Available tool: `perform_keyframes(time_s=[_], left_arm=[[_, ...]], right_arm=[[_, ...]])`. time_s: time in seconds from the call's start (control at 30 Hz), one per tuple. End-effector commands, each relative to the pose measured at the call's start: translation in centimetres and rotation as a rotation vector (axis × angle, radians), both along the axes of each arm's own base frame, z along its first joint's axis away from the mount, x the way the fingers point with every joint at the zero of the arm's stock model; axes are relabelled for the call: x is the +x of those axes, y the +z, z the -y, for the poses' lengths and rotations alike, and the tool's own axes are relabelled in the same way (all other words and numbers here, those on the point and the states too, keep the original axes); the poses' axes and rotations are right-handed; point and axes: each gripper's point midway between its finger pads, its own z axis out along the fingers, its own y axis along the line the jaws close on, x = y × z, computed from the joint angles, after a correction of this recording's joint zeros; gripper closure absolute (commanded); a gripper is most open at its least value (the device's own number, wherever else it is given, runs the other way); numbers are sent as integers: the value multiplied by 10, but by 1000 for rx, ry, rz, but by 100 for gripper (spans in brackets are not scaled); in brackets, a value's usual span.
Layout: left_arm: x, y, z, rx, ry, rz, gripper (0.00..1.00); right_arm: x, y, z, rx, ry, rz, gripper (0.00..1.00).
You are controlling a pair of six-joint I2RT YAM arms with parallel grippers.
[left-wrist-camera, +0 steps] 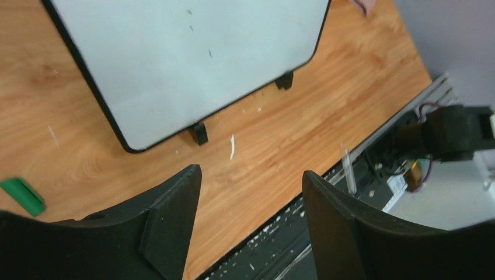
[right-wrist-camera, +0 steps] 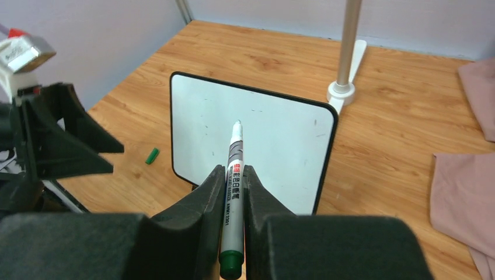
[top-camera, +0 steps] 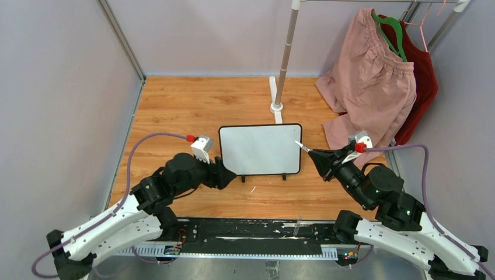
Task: Write a sentence on the whiteboard
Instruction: Adjust the whiteboard marker, then adjust the whiteboard stand at the center of the board.
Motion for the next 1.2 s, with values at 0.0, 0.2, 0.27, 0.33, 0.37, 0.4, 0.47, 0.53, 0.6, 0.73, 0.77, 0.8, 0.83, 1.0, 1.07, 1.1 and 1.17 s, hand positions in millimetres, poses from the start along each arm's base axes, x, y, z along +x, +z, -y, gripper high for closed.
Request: perform_keyframes(time_s=[0.0,0.2,0.27,0.33,0.37,0.4,0.47,0.53,0.6,0.73,0.77,0.8,0.83,1.0,1.07,1.1,1.17], left_arm=[[-1,-35,3,136,136,-3,31],[2,-86,12,209,272,-42,33],[9,-97,11,216,315,-30,33],[13,-105,18,222,323,-30,34],[15,-108,22,224,321,-30,34],[16,-112,26,230,323,-33,34],[20,-119,33,237,336,-38,35],[23,-125,41,236,340,-50,36],[24,-128,50,223,332,-59,37],[27,-140,52,243,362,-73,38],[29,-138,57,226,364,-72,39],[30,-139,59,219,366,-72,39],[31,-139,62,217,368,-73,40],[38,-144,68,236,399,-71,42],[39,-146,70,235,409,-80,43],[39,-147,72,233,407,-86,43],[37,-150,76,233,396,-99,44]], right_arm=[[3,-19,20,-26,-89,-39,100],[0,-26,21,-31,-78,-59,100],[-1,-27,21,-31,-70,-60,100],[-3,-26,20,-30,-60,-59,100],[-4,-24,21,-30,-55,-60,100],[-5,-24,21,-33,-51,-62,100],[-6,-23,21,-30,-47,-61,100],[-7,-21,22,-23,-40,-59,100],[-9,-20,22,-15,-34,-58,100],[-10,-17,21,0,-26,-56,100],[-11,-16,21,6,-22,-56,100],[-11,-16,20,9,-20,-56,100],[-11,-15,20,13,-19,-54,100],[-11,-14,19,17,-14,-54,100],[-11,-14,18,15,-11,-53,100],[-12,-13,19,15,-11,-51,100],[-12,-12,19,11,-9,-47,100]])
